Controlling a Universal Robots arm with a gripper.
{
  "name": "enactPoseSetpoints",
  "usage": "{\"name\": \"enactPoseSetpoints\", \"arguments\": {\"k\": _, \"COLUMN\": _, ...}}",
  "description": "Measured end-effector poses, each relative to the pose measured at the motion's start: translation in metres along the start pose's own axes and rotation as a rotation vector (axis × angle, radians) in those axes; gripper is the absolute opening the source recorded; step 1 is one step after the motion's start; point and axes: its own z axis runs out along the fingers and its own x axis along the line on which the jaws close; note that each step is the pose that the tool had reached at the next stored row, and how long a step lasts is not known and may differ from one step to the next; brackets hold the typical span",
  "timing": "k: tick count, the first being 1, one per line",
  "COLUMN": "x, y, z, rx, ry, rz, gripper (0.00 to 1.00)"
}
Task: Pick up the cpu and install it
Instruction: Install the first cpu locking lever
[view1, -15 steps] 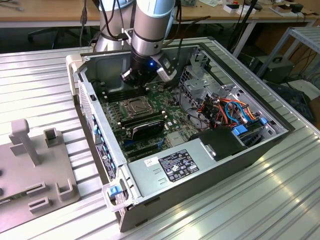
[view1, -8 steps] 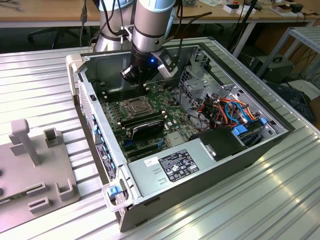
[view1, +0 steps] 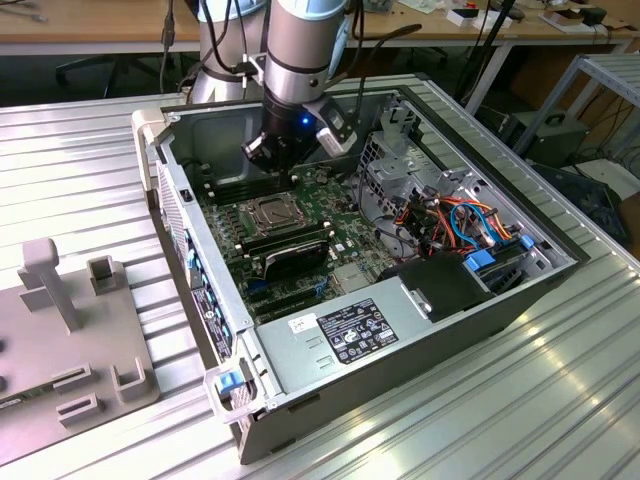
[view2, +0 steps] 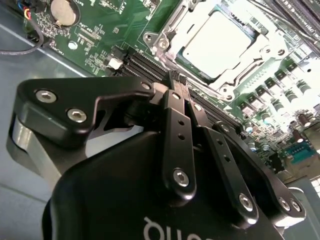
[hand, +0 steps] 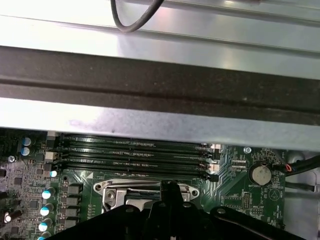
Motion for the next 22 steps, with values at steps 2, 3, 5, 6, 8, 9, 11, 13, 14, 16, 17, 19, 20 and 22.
{"name": "enactPoseSetpoints", "arguments": {"k": 2, "x": 0.0035, "y": -0.0003, "z": 0.0000, "rx": 0.0035, "ry": 0.0002, "rz": 0.000, "gripper": 0.11}}
{"name": "enactPoseSetpoints", "arguments": {"k": 3, "x": 0.0040, "y": -0.0006, "z": 0.0000, "rx": 0.0049, "ry": 0.0001, "rz": 0.000, "gripper": 0.11}}
{"name": "enactPoseSetpoints", "arguments": {"k": 5, "x": 0.0042, "y": -0.0009, "z": -0.0001, "rx": 0.0090, "ry": 0.0007, "rz": -0.001, "gripper": 0.11}}
{"name": "enactPoseSetpoints", "arguments": {"k": 6, "x": 0.0042, "y": -0.0009, "z": -0.0001, "rx": 0.0098, "ry": 0.0008, "rz": -0.001, "gripper": 0.11}}
{"name": "enactPoseSetpoints", "arguments": {"k": 8, "x": 0.0043, "y": -0.0009, "z": 0.0002, "rx": 0.0103, "ry": 0.0119, "rz": 0.000, "gripper": 0.11}}
{"name": "enactPoseSetpoints", "arguments": {"k": 9, "x": 0.0044, "y": -0.0010, "z": 0.0002, "rx": 0.0107, "ry": 0.0122, "rz": 0.000, "gripper": 0.11}}
{"name": "enactPoseSetpoints", "arguments": {"k": 11, "x": 0.0043, "y": -0.0010, "z": 0.0002, "rx": 0.0108, "ry": 0.0123, "rz": 0.000, "gripper": 0.11}}
{"name": "enactPoseSetpoints", "arguments": {"k": 13, "x": 0.0043, "y": -0.0009, "z": 0.0002, "rx": 0.0106, "ry": 0.0121, "rz": 0.000, "gripper": 0.11}}
{"name": "enactPoseSetpoints", "arguments": {"k": 14, "x": 0.0043, "y": -0.0010, "z": 0.0003, "rx": 0.0106, "ry": 0.0121, "rz": 0.000, "gripper": 0.11}}
{"name": "enactPoseSetpoints", "arguments": {"k": 16, "x": 0.0043, "y": -0.0020, "z": 0.0002, "rx": 0.0116, "ry": 0.0122, "rz": 0.000, "gripper": 0.11}}
{"name": "enactPoseSetpoints", "arguments": {"k": 17, "x": 0.0044, "y": -0.0031, "z": 0.0001, "rx": 0.0126, "ry": 0.0124, "rz": 0.000, "gripper": 0.11}}
{"name": "enactPoseSetpoints", "arguments": {"k": 19, "x": 0.0048, "y": -0.0060, "z": -0.0002, "rx": 0.0145, "ry": 0.0125, "rz": 0.000, "gripper": 0.11}}
{"name": "enactPoseSetpoints", "arguments": {"k": 20, "x": 0.0049, "y": -0.0077, "z": -0.0004, "rx": 0.0153, "ry": 0.0126, "rz": 0.000, "gripper": 0.11}}
{"name": "enactPoseSetpoints", "arguments": {"k": 22, "x": 0.0054, "y": -0.0106, "z": -0.0006, "rx": 0.0177, "ry": 0.0128, "rz": 0.000, "gripper": 0.11}}
